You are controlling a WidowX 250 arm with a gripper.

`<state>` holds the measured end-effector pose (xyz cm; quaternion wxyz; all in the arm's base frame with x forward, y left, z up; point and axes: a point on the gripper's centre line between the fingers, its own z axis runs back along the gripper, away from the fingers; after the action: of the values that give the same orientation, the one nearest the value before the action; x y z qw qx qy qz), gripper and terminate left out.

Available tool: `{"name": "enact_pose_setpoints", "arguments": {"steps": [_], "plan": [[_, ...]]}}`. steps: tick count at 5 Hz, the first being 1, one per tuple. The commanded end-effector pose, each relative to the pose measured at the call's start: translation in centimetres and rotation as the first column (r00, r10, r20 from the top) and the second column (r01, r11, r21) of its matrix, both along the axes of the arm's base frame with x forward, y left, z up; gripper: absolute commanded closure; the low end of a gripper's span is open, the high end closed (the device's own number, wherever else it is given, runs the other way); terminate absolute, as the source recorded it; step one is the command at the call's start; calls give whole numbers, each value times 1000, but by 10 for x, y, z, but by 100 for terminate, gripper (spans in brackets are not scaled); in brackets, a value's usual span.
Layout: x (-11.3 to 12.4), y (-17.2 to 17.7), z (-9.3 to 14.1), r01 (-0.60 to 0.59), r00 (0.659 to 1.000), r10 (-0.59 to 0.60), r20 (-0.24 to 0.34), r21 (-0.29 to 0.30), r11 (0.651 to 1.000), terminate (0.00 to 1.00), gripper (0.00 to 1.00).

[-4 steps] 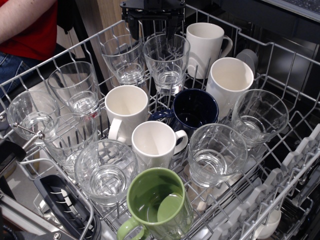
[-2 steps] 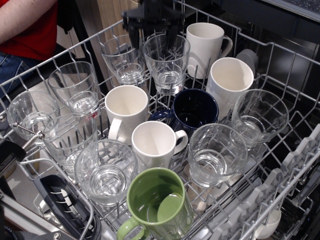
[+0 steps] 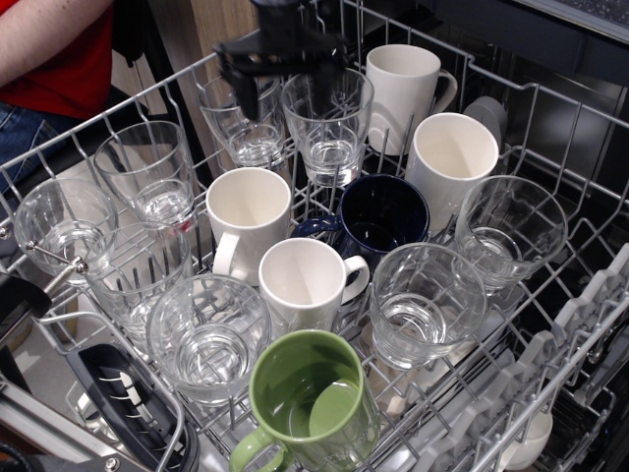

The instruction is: Pick up green mug

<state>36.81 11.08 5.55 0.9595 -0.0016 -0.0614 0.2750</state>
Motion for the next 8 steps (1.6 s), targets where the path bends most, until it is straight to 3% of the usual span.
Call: {"name": "enact_pose_setpoints", "arguments": {"steps": [1,2,4,6,7,8], "plan": [[-53,-9,21,30,999,-29,34,-28,999,0,0],[-84,-18,20,20,1000,-19,10,-51,999,0,0],[-124,-63,15,22,999,-23,-46,-19,1000,0,0],[-130,-97,-10,-87,994,83,-73,-54,995,0,0],[-125,-117,-34,-150,985,148,-94,-19,988,0,0],[-125,-129,-49,-184,981,184,-67,3,983,0,0]]}}
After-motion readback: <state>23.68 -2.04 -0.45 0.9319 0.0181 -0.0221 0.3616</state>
